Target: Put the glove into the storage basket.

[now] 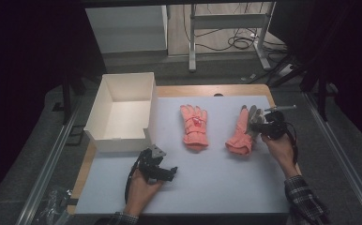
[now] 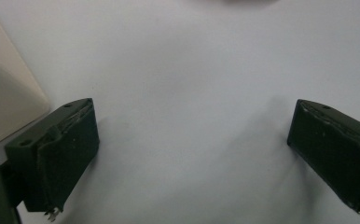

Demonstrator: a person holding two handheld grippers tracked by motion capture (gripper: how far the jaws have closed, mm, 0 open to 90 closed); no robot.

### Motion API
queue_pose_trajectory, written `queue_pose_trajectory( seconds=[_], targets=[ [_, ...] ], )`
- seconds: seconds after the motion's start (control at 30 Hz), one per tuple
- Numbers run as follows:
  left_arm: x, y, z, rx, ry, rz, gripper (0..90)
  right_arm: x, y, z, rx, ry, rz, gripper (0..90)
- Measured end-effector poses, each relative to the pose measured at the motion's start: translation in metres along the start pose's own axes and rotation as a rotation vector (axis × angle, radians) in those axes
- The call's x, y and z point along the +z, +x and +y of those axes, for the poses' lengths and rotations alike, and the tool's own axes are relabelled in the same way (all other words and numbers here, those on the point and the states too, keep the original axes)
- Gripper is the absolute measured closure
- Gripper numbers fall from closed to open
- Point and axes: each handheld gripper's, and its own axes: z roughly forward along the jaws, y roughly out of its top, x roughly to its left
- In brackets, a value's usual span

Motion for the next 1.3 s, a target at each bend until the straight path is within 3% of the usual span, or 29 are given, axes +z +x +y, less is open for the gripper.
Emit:
queue_pose_trajectory(
  seconds=[0.2,0.27,0.57,0.9,1.1,1.17,1.3],
  targets=[
    [0.0,0.0,0.0,0.0,0.0,0.0,2.0,-0.013,0.01,-0.005,0.001,-0.015,0.058,86.2],
    [0.0,0.0,0.0,0.001,0.0,0.0,2.0,-0.022,0.019,-0.008,-0.006,-0.03,0.099,86.2],
    [0.0,0.0,0.0,0.001,0.001,0.001,2.0,-0.039,0.053,-0.021,-0.088,-0.033,0.194,86.2],
    [0.0,0.0,0.0,0.0,0.0,0.001,2.0,-0.038,0.084,-0.042,-0.156,-0.017,0.297,86.3],
    [0.0,0.0,0.0,0.001,0.0,0.002,2.0,-0.031,0.093,-0.049,-0.189,-0.009,0.32,86.3],
    [0.0,0.0,0.0,0.001,0.0,0.002,2.0,-0.023,0.095,-0.052,-0.224,0.008,0.315,86.3],
    [0.0,0.0,0.0,0.001,0.0,0.002,2.0,-0.014,0.092,-0.054,-0.242,0.024,0.313,86.3]
  ],
)
